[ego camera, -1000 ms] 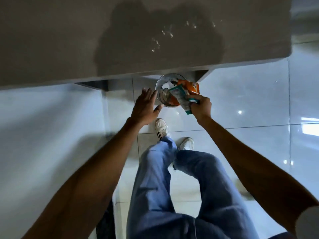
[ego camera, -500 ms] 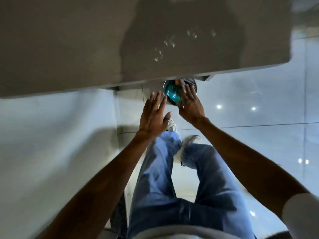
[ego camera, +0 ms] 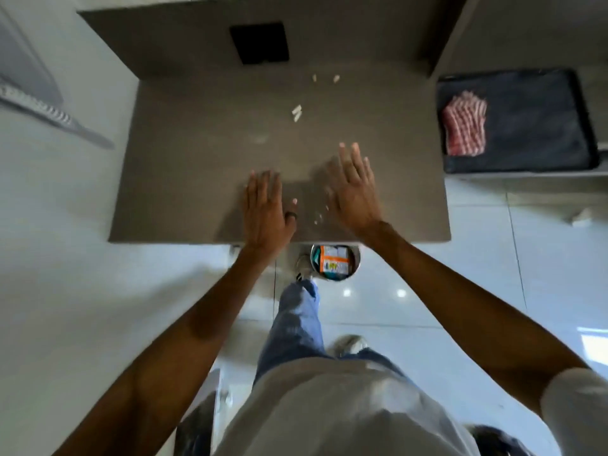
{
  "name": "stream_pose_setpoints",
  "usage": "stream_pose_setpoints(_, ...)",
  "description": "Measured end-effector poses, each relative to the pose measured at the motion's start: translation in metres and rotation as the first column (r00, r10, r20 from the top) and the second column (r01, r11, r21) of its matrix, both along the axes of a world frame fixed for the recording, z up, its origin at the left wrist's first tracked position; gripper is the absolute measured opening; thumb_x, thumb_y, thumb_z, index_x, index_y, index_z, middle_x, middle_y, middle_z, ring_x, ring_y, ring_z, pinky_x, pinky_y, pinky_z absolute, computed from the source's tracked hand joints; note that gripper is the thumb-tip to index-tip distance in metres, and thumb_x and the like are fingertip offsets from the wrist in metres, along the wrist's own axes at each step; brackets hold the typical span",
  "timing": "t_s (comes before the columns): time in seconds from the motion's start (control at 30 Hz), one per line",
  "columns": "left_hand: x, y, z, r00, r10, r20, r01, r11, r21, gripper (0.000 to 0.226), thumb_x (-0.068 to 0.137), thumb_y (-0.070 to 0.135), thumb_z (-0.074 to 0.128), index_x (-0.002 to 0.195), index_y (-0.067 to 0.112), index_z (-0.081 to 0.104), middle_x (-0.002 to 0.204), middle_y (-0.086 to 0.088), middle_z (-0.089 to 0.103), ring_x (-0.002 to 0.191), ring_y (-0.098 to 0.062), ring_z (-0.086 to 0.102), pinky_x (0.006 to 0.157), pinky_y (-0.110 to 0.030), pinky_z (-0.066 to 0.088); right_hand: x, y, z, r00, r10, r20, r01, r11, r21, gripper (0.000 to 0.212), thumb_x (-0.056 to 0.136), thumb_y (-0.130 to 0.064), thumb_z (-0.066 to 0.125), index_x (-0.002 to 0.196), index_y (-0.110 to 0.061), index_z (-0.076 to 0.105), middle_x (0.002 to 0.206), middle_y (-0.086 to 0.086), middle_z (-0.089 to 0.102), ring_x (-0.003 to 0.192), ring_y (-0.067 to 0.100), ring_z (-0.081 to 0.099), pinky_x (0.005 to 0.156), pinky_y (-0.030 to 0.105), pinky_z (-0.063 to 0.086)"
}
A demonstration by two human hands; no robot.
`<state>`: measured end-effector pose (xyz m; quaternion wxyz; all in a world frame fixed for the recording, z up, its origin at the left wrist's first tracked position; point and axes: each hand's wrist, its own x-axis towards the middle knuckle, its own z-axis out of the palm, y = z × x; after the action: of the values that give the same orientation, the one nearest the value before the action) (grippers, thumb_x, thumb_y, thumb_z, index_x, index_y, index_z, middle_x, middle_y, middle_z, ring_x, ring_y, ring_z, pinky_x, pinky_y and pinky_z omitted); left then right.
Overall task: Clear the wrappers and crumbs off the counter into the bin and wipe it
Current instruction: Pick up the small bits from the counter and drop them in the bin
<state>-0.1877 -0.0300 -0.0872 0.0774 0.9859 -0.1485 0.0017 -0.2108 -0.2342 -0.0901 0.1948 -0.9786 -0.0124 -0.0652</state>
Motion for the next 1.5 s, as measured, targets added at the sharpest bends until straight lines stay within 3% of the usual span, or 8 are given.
stream_pose_setpoints(0.4, 0.225, -0.076, -0.028, 0.932, -0.258, -0.253, 0.236, 0.965, -0.113, 0.059, 0.106, 0.006, 0.041, 0.164, 0.011, 0.03, 0.174, -0.017, 0.018, 0.163, -0.036, 0.015, 0.132, -0.04, 0.023, 0.264, -0.05, 0.002, 0.934, -0.074, -0.349, 0.046, 0.995, -0.086, 0.069, 0.095, -0.001, 0.052, 0.158, -0.015, 0.029, 0.169, 0.017, 0.014, 0.158, 0.04, 0.007, 0.124, 0.05, 0.023)
stream_pose_setpoints(0.57, 0.239, -0.091, -0.02, 0.922, -0.208, -0.327, 0.233, 0.972, 0.039, 0.036, 0.107, 0.011, 0.041, 0.135, 0.01, 0.063, 0.144, -0.017, 0.061, 0.134, -0.037, 0.06, 0.107, -0.045, 0.049, 0.297, -0.064, 0.0, 0.872, 0.064, -0.485, -0.194, 0.956, -0.222, 0.064, 0.104, -0.014, 0.043, 0.162, -0.027, 0.019, 0.171, 0.009, 0.012, 0.157, 0.038, 0.014, 0.125, 0.049, 0.027)
stream_pose_setpoints(0.73, 0.244, -0.094, -0.008, 0.926, -0.141, -0.349, 0.197, 0.972, 0.13, 0.03, 0.097, 0.003, 0.054, 0.121, 0.007, 0.073, 0.124, -0.018, 0.074, 0.117, -0.038, 0.071, 0.102, -0.049, 0.057, 0.285, -0.063, 0.007, 0.937, 0.045, -0.348, -0.171, 0.925, -0.34, 0.035, 0.106, -0.027, 0.043, 0.129, -0.009, 0.062, 0.132, 0.022, 0.065, 0.114, 0.043, 0.066, 0.093, 0.049, 0.057)
stream_pose_setpoints(1.0, 0.227, -0.096, 0.002, 0.914, 0.089, -0.395, -0.167, 0.972, -0.167, 0.031, 0.082, 0.01, 0.076, 0.113, 0.014, 0.081, 0.115, -0.006, 0.08, 0.11, -0.023, 0.075, 0.101, -0.031, 0.057, 0.264, -0.08, 0.004, 0.905, 0.063, -0.421, -0.153, 0.971, -0.183, 0.021, 0.09, -0.011, 0.062, 0.105, -0.004, 0.073, 0.113, 0.022, 0.07, 0.104, 0.042, 0.068, 0.088, 0.041, 0.057)
stream_pose_setpoints(1.07, 0.213, -0.102, 0.006, 0.846, 0.153, -0.512, -0.414, 0.792, -0.448, 0.026, 0.073, 0.004, 0.081, 0.1, 0.005, 0.081, 0.097, -0.011, 0.083, 0.09, -0.023, 0.078, 0.09, -0.033, 0.063, 0.254, -0.089, 0.005, 0.907, 0.049, -0.418, -0.126, 0.98, -0.157, 0.022, 0.089, -0.009, 0.063, 0.106, -0.002, 0.074, 0.113, 0.023, 0.072, 0.107, 0.042, 0.068, 0.093, 0.043, 0.055)
stream_pose_setpoints(1.13, 0.201, -0.112, 0.012, 0.663, 0.04, -0.748, -0.739, 0.201, -0.644, 0.016, 0.075, -0.007, 0.075, 0.089, -0.002, 0.073, 0.069, -0.009, 0.078, 0.065, -0.019, 0.073, 0.068, -0.033, 0.065, 0.242, -0.098, 0.009, 0.933, -0.002, -0.359, -0.012, 0.999, -0.038, 0.024, 0.085, -0.01, 0.066, 0.105, -0.006, 0.078, 0.111, 0.018, 0.076, 0.107, 0.036, 0.071, 0.094, 0.036, 0.056)
stream_pose_setpoints(1.27, 0.17, -0.114, 0.02, 0.538, -0.412, -0.735, -0.756, -0.621, -0.205, 0.03, 0.086, -0.015, 0.043, 0.082, 0.004, 0.067, 0.073, -0.004, 0.076, 0.062, -0.014, 0.068, 0.057, -0.022, 0.058, 0.2, -0.093, 0.039, 0.98, -0.085, -0.178, 0.141, 0.932, 0.333, 0.02, 0.084, -0.01, 0.067, 0.096, -0.015, 0.083, 0.097, -0.001, 0.081, 0.088, 0.007, 0.073, 0.078, 0.006, 0.052)
stream_pose_setpoints(1.5, 0.126, -0.122, 0.033, 0.666, -0.453, -0.592, -0.64, -0.756, -0.141, 0.03, 0.066, 0.004, 0.046, 0.077, 0.004, 0.074, 0.082, -0.009, 0.074, 0.072, -0.023, 0.069, 0.063, -0.031, 0.056, 0.13, -0.052, 0.091, 0.998, 0.034, -0.049, -0.01, 0.911, 0.412, 0.017, 0.085, -0.011, 0.071, 0.096, -0.015, 0.082, 0.091, -0.009, 0.078, 0.08, 0.004, 0.069, 0.069, 0.001, 0.044)
